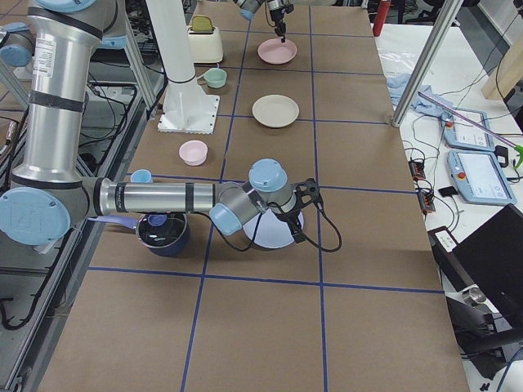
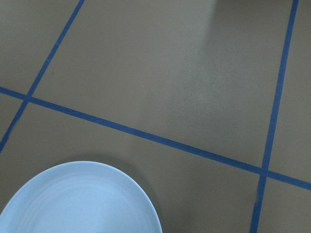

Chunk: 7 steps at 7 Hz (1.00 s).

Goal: Stack three plates with pink and blue
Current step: 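Grasp the pink plate rim with the left gripper and lift it, then carry the pink plate with the left gripper over the cream plate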

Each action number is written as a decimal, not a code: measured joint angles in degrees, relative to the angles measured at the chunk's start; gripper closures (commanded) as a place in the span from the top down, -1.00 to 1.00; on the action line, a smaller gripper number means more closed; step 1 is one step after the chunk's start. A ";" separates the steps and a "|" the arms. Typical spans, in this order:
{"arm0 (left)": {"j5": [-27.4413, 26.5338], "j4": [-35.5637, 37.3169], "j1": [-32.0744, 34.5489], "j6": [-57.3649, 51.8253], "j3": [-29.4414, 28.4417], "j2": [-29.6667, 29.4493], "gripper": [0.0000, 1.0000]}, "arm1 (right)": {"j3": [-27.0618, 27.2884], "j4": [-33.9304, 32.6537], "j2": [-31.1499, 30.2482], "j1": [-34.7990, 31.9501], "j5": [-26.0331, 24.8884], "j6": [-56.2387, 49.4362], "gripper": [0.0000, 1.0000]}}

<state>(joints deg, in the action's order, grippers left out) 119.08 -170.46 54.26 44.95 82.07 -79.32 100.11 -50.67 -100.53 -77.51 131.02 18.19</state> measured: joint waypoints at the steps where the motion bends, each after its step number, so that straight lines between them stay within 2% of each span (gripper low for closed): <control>1: 1.73 3.56 1.30 0.02 3.38 -0.42 -1.00 | -0.03 0.36 -0.01 0.00 0.01 0.00 1.00; 2: 2.49 11.75 2.06 0.26 9.21 -1.81 -1.00 | -0.04 0.61 -0.05 -0.01 0.02 0.02 1.00; 4: 2.43 34.05 0.85 4.22 21.70 -10.11 -1.00 | -0.01 0.73 -0.14 -0.01 0.02 0.08 1.00; 5: 0.99 41.37 -3.19 9.95 24.10 -16.36 -1.00 | -0.02 0.74 -0.13 -0.01 0.02 0.09 1.00; 7: -6.13 50.70 -14.39 22.31 23.23 -28.72 -1.00 | -0.03 0.74 -0.16 -0.01 0.02 0.09 1.00</control>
<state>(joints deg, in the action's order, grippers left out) 112.95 -119.77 39.87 67.26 105.30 -108.04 100.08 -49.92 -100.68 -77.52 131.05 18.28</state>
